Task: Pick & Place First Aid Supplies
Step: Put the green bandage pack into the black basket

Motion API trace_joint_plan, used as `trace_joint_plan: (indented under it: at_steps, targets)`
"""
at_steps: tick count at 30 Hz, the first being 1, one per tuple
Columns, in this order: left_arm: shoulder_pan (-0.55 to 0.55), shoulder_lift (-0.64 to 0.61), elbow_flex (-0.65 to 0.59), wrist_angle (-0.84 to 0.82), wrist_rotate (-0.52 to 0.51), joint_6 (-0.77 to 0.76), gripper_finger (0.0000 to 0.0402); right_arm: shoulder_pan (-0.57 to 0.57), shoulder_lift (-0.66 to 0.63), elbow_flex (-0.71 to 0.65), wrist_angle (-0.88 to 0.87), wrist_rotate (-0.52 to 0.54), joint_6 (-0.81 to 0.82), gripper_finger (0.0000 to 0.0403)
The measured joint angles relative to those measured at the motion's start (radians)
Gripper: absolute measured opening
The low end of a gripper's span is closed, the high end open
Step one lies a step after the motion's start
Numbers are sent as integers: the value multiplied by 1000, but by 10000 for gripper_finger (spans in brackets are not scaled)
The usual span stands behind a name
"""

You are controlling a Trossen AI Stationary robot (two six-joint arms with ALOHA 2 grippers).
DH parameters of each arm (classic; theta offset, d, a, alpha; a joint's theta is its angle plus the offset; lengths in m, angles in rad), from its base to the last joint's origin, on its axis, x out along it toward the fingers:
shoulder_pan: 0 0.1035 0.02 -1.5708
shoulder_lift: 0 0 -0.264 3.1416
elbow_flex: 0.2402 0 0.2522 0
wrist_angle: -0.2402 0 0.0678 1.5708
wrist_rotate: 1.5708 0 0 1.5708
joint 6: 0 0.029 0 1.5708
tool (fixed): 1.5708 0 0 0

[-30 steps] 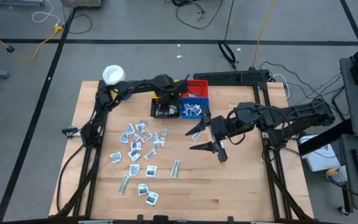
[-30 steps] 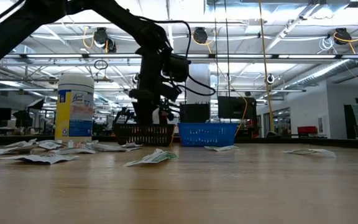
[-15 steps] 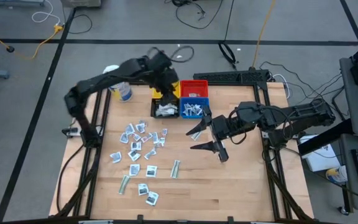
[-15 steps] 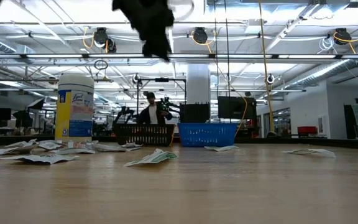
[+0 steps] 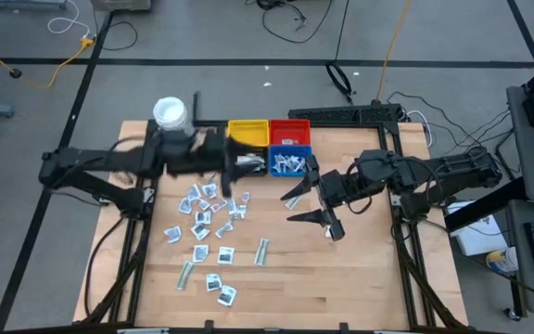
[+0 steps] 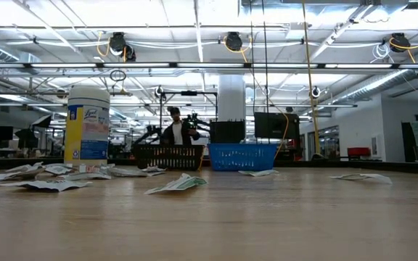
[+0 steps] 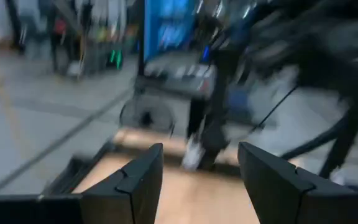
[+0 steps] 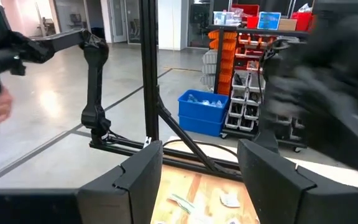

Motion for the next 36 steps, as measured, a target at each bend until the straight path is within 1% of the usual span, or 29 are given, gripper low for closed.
trace_joint_plan:
  at_steps: [2, 4, 8, 9, 10, 12, 14, 17, 19, 24, 27, 29, 31, 33, 36]
  targets:
    - [-78, -14, -35, 96, -42, 32, 214, 0, 0, 0, -8, 3, 27, 205]
    - [-147, -12, -40, 158, -76, 76, 214, 0, 0, 0, -20, 9, 52, 205]
    - [-250, 2, -41, 200, -155, 121, 214, 0, 0, 0, -74, 80, 128, 204]
    - [-266, 5, -41, 199, -178, 121, 214, 0, 0, 0, -85, 107, 148, 204]
    - [-279, 5, -42, 197, -203, 120, 214, 0, -4, 0, -101, 156, 179, 204]
    - [-294, 5, -42, 199, -242, 114, 214, 2, -9, 0, -149, 293, 280, 204]
    - [-300, 4, -42, 200, -262, 93, 214, 2, -15, 12, -244, 391, 419, 204]
    - [-300, 4, -42, 198, -262, 59, 214, 0, -12, 55, -460, 467, 619, 204]
    - [-300, 4, -42, 199, -262, 44, 214, -5, -6, 84, -607, 496, 769, 204]
    - [-300, 4, -42, 192, -261, 11, 214, -29, -4, 97, -948, 490, 1123, 203]
    - [-299, 4, -42, 192, -261, -1, 214, -44, -2, 97, -1137, 415, 1262, 203]
    - [-299, 4, -42, 192, -258, -15, 214, -56, 11, 97, -1242, 362, 1331, 203]
    - [-299, 4, -42, 192, -242, -17, 214, -59, 24, 97, -1326, 337, 1381, 203]
    - [-299, 4, -42, 193, -224, -18, 214, -60, 38, 97, -1369, 317, 1407, 203]
    - [-299, 4, -42, 193, -206, -22, 214, -60, 60, 97, -1382, 305, 1432, 203]
